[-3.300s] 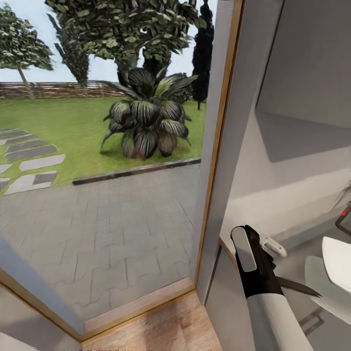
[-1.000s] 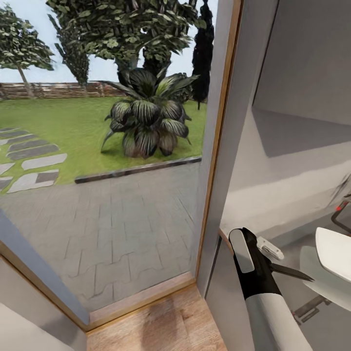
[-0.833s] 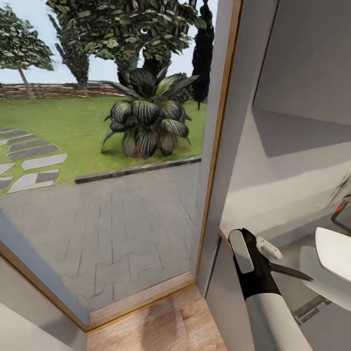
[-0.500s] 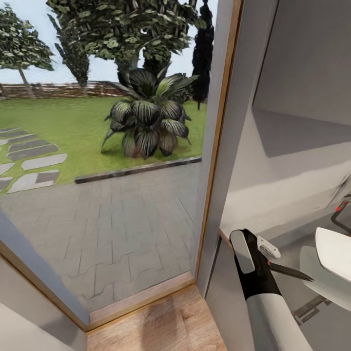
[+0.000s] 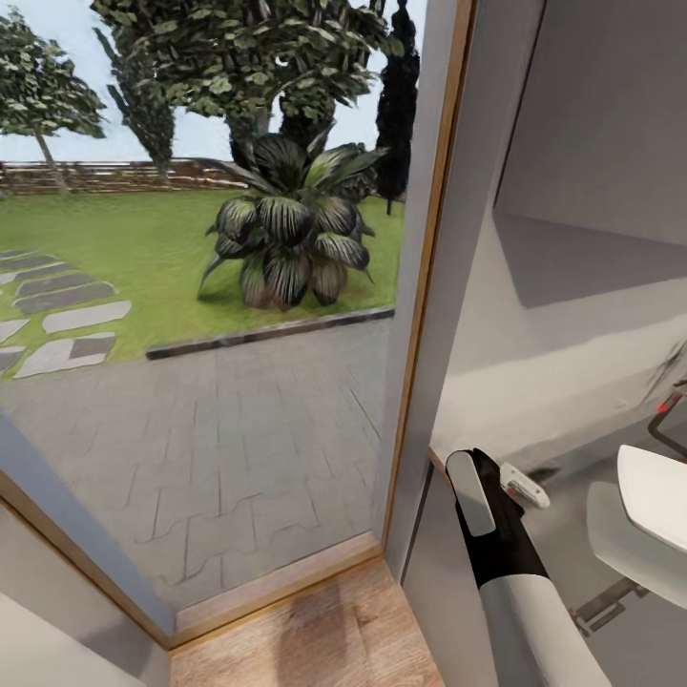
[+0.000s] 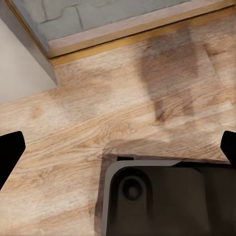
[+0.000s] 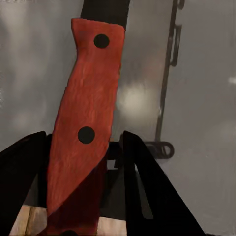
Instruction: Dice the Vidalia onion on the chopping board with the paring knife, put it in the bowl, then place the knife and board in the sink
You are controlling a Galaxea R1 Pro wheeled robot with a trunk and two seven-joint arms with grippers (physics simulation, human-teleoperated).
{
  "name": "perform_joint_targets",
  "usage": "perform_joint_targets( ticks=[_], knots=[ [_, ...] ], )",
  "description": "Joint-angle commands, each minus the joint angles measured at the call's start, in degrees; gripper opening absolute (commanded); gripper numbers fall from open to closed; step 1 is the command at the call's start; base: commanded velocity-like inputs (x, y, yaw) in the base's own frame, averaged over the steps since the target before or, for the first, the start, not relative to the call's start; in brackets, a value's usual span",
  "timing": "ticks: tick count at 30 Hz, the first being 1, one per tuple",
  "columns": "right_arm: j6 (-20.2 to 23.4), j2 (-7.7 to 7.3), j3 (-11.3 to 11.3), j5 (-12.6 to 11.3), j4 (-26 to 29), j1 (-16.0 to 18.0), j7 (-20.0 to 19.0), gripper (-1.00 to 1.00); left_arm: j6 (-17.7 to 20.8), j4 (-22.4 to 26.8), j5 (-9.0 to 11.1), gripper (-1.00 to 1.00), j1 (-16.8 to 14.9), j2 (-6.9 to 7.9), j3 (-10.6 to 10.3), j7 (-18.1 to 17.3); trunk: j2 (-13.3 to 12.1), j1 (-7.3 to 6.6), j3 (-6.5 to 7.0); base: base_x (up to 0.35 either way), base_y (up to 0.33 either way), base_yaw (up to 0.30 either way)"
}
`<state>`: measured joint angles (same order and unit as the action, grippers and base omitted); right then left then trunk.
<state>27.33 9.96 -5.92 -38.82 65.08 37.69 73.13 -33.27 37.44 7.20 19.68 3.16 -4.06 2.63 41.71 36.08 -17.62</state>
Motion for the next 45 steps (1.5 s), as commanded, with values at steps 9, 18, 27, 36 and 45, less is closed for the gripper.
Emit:
perform_joint_targets(
  ticks=[9, 18, 27, 36, 45],
  knots=[
    [0.5, 0.04, -0.1, -0.2, -0.3, 0.0, 0.4, -1.00, -0.1, 0.1, 0.5, 1.00, 0.0, 0.10, -0.4, 0.3, 0.0, 0.02, -0.08, 0.000, 0.000, 0.000],
    [0.1, 0.04, -0.1, -0.2, -0.6, 0.0, 0.4, -1.00, -0.1, 0.1, 0.5, 1.00, 0.0, 0.09, -0.4, 0.3, 0.0, 0.02, 0.09, 0.000, 0.000, -0.016],
    [3.4, 0.04, -0.1, -0.3, -1.4, 0.0, 0.4, -1.00, -0.1, 0.1, 0.5, 1.00, 0.0, 0.10, -0.4, 0.3, 0.0, 0.02, 0.85, 0.000, 0.000, -0.082],
    [3.4, 0.04, -0.1, -0.3, -1.4, 0.0, 0.4, -1.00, -0.1, 0.0, 0.5, 1.00, 0.0, 0.10, -0.4, 0.3, 0.0, 0.02, 1.66, 0.000, 0.000, -0.089],
    [3.3, 0.04, 0.0, -0.3, -1.4, 0.0, 0.4, -1.00, -0.1, 0.1, 0.5, 1.00, 0.0, 0.09, -0.4, 0.3, 0.0, 0.02, 2.48, 0.000, 0.000, -0.083]
  ],
)
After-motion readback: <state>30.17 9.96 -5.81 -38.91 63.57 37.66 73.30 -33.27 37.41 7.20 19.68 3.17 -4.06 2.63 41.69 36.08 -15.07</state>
